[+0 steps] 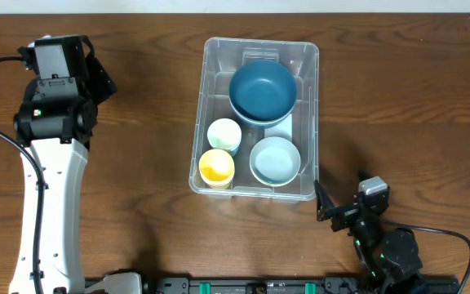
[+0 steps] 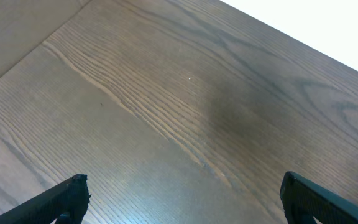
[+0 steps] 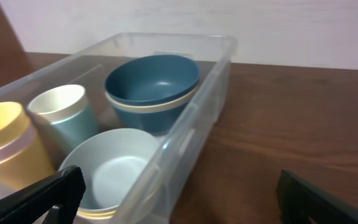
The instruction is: Pack container
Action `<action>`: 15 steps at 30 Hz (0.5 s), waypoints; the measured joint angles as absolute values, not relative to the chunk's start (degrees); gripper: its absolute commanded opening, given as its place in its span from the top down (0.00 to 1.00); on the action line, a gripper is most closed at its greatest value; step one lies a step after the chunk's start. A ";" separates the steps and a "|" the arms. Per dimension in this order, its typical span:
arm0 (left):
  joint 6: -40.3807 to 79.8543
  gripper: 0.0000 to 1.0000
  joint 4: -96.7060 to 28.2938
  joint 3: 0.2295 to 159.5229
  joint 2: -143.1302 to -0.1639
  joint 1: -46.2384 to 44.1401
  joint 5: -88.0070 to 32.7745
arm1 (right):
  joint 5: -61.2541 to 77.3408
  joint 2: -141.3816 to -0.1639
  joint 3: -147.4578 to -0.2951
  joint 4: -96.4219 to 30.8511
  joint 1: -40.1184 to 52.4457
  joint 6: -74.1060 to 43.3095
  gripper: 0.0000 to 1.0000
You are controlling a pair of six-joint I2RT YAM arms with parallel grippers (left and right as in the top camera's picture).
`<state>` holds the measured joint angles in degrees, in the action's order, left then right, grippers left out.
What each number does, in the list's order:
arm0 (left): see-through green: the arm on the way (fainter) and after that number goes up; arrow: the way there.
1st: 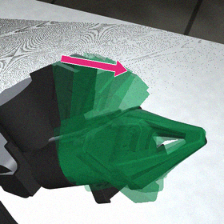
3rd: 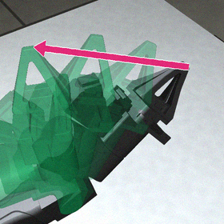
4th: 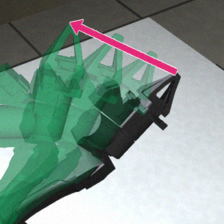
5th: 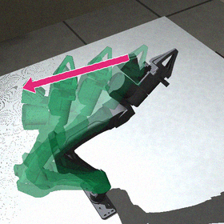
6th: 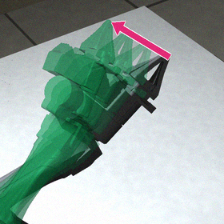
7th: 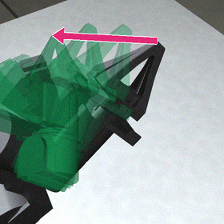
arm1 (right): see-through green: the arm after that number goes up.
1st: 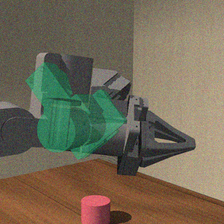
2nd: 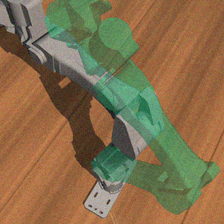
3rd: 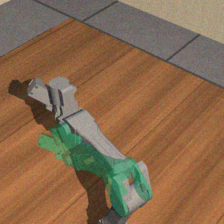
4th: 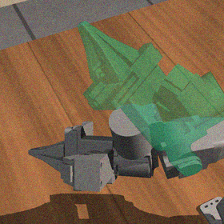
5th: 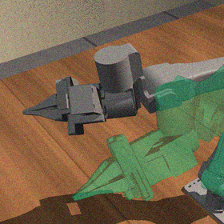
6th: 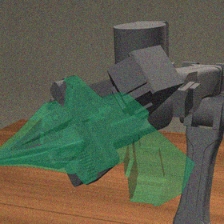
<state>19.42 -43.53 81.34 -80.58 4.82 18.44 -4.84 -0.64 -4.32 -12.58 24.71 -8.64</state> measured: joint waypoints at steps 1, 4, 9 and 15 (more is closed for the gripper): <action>19.42 0.02 -43.53 81.34 -80.58 4.82 18.44 | -5.93 -0.64 -4.32 -12.58 24.69 -8.67 0.01; 19.44 0.02 -43.53 81.34 -80.58 4.84 18.44 | -8.51 -0.64 -4.32 -12.51 24.56 -8.64 0.01; 19.42 0.02 -43.53 81.34 -80.58 4.82 18.44 | -10.35 -0.64 -4.32 -12.51 23.77 -8.64 0.01; 19.44 0.02 -43.53 81.34 -80.58 4.82 18.44 | -11.05 -0.64 -4.32 -12.49 22.26 -8.62 0.01</action>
